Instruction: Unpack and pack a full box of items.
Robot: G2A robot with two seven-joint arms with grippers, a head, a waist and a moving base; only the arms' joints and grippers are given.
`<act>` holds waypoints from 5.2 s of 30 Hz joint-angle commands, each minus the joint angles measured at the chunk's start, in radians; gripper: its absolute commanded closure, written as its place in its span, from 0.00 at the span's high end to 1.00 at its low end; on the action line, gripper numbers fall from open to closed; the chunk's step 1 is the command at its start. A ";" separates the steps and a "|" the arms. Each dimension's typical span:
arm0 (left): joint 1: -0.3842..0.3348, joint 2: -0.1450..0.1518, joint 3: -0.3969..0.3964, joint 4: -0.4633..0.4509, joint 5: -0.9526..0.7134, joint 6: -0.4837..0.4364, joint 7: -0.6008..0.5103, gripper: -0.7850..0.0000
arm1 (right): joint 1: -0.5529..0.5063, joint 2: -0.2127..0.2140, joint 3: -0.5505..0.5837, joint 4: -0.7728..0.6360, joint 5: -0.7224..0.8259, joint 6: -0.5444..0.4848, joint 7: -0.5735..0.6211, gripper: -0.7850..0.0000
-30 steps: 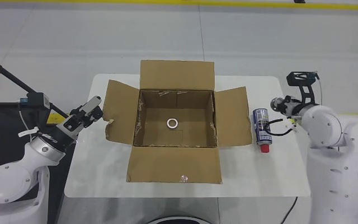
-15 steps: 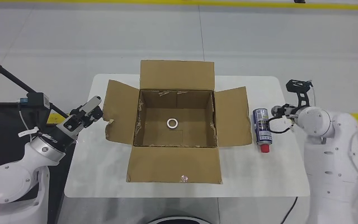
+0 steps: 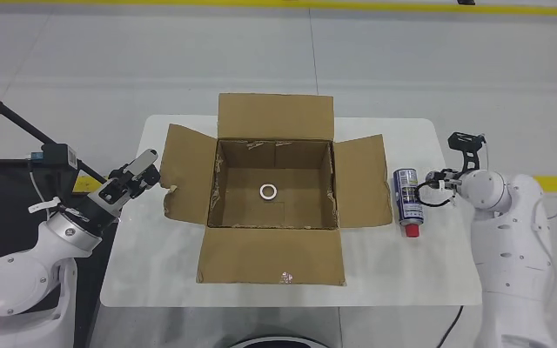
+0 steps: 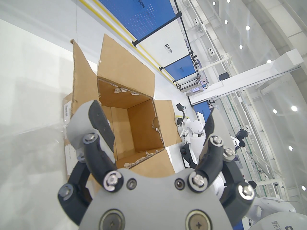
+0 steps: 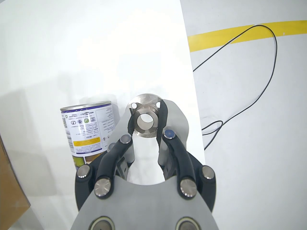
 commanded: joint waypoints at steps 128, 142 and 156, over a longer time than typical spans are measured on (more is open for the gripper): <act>0.000 0.000 0.000 0.000 0.000 0.000 0.000 1.00 | 0.471 -0.426 -1.165 0.435 0.510 -0.071 -0.165 0.00; 0.000 0.000 0.000 0.000 0.000 0.000 0.000 1.00 | 0.472 -0.412 -1.072 0.369 0.527 -0.120 -0.151 0.00; 0.000 0.000 0.000 0.000 0.000 0.000 0.000 1.00 | 0.348 -0.292 -0.821 -0.006 0.536 -0.209 -0.018 0.00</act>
